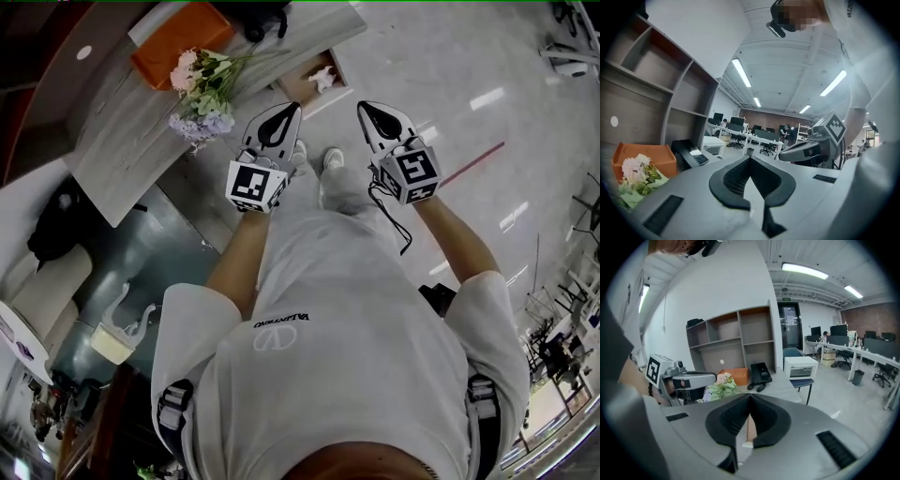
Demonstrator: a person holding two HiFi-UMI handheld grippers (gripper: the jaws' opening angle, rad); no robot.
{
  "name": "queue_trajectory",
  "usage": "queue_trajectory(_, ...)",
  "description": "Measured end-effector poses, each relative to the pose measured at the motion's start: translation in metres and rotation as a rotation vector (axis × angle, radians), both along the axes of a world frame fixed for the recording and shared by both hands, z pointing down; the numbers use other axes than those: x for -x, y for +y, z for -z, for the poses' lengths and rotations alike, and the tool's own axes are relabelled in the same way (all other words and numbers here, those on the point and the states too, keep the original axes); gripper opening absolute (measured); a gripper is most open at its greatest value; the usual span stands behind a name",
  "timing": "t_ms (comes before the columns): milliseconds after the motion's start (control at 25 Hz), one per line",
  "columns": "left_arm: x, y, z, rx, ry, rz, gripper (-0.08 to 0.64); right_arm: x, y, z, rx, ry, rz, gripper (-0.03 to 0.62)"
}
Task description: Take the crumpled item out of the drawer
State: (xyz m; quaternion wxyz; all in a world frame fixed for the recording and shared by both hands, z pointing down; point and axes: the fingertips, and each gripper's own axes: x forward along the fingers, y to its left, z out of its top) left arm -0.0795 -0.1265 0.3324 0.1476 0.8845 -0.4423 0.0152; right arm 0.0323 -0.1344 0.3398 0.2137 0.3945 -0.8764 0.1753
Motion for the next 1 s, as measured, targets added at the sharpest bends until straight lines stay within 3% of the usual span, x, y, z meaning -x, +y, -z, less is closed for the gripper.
queue_trajectory(600, -0.04, -0.045, -0.116, 0.121, -0.018, 0.055, 0.0, -0.019, -0.05, -0.142, 0.153, -0.002, -0.019, 0.002)
queue_trajectory(800, -0.055, -0.054, -0.159, 0.139, -0.082, 0.034, 0.0, -0.017, -0.055, -0.197, 0.198, -0.003, -0.009, 0.003)
queue_trajectory(1000, -0.065, -0.057, -0.201, 0.18, -0.061, 0.033, 0.0, -0.015, -0.057, -0.234, 0.21, 0.002, -0.015, 0.002)
